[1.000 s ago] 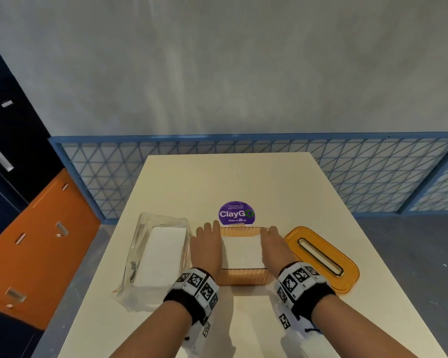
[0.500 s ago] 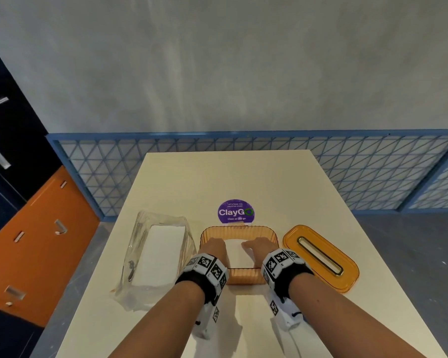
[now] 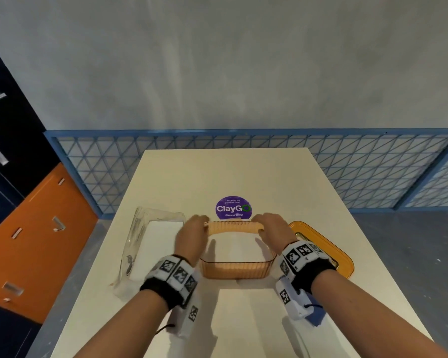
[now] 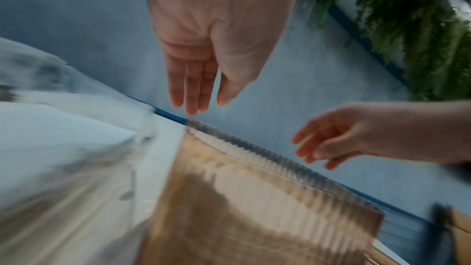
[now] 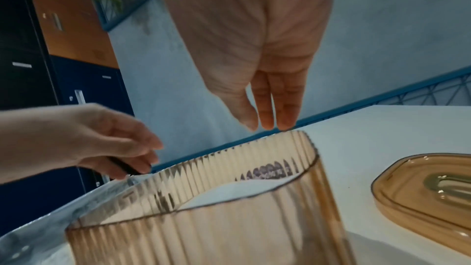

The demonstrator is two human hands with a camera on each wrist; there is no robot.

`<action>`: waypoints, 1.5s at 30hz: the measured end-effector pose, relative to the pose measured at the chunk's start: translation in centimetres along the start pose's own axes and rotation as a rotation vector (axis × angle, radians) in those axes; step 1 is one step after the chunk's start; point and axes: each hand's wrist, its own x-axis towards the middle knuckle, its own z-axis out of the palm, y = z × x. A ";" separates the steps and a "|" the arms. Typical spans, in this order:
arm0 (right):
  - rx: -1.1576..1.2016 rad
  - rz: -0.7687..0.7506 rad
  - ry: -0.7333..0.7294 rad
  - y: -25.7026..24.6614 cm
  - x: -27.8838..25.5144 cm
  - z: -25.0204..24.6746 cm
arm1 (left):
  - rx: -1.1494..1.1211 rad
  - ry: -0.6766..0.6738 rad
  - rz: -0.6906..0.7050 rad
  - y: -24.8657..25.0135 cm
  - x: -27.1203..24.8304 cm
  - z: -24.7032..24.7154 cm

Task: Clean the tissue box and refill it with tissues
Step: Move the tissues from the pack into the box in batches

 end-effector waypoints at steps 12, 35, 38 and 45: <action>0.150 0.254 -0.203 1.8 -0.8 0.0 | 0.262 -0.050 -0.405 -8.3 -1.1 2.0; 0.094 0.281 -0.252 1.5 -1.0 -0.3 | 0.486 -0.181 -0.389 -6.1 -1.1 2.3; 0.092 0.256 -0.262 1.6 -0.8 -0.5 | 0.488 -0.160 -0.323 -6.1 -1.1 0.9; 0.315 0.145 0.053 0.4 -0.6 -2.3 | 0.326 0.167 -0.171 -3.5 -2.7 -6.3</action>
